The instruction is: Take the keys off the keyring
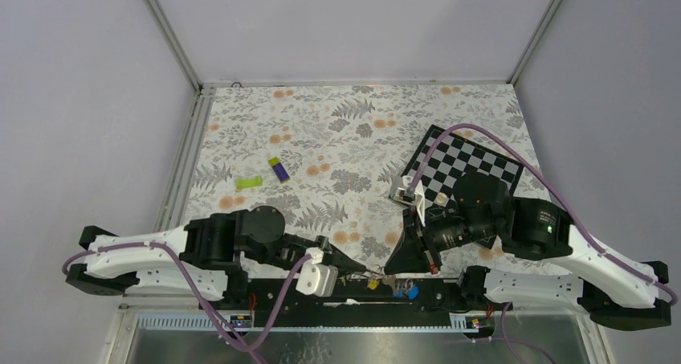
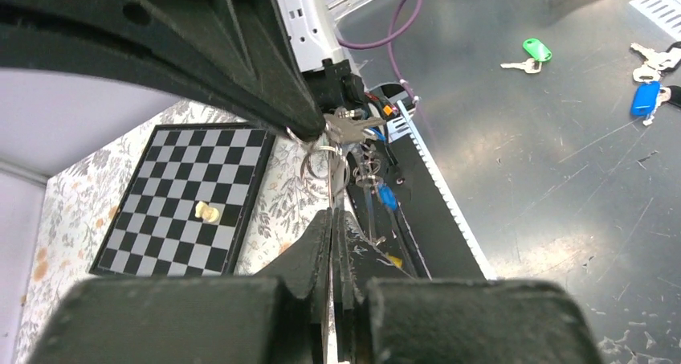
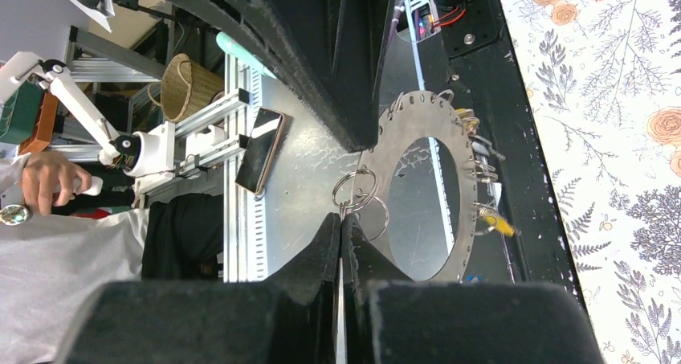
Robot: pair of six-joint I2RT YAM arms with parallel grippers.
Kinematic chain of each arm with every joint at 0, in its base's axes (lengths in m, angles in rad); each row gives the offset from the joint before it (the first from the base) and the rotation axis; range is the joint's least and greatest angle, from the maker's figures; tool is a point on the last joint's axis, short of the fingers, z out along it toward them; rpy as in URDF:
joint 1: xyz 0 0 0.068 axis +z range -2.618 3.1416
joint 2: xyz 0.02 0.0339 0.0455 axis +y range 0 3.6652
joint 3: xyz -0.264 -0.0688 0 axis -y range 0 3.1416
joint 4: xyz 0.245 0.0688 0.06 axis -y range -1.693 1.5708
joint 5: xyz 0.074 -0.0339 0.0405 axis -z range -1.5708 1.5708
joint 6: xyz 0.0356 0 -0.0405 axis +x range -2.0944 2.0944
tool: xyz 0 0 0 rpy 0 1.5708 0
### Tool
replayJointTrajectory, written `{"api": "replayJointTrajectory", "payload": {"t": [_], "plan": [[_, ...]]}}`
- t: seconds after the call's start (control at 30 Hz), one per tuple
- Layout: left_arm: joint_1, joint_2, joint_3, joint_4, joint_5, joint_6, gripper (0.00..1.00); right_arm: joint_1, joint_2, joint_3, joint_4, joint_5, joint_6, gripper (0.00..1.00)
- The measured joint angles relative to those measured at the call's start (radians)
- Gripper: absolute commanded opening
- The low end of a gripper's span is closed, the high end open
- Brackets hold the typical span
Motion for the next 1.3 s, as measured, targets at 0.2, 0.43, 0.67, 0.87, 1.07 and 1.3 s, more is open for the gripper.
{"api": "replayJointTrajectory", "payload": {"t": [0.2,0.43,0.67,0.87,1.07,1.3], "plan": [[0.001,-0.077,-0.113,0.037,-0.069,-0.054,0.27,0.0,-0.037,-0.015,0.0,0.02,0.014,0.0],[0.001,-0.059,-0.148,0.072,-0.102,-0.09,0.39,0.0,-0.071,-0.043,0.021,0.044,0.033,0.0],[0.001,-0.069,-0.171,0.148,-0.179,-0.128,0.43,0.001,-0.069,-0.069,0.032,0.098,0.042,0.0],[0.001,-0.13,-0.224,0.22,-0.24,-0.151,0.46,0.001,-0.063,-0.069,0.028,0.137,0.027,0.0],[0.001,-0.159,-0.269,0.315,-0.245,-0.176,0.49,0.001,-0.089,-0.09,0.028,0.161,-0.075,0.0],[0.001,-0.138,-0.28,0.355,-0.209,-0.19,0.51,0.001,-0.151,-0.095,0.013,0.153,-0.346,0.0]]}}
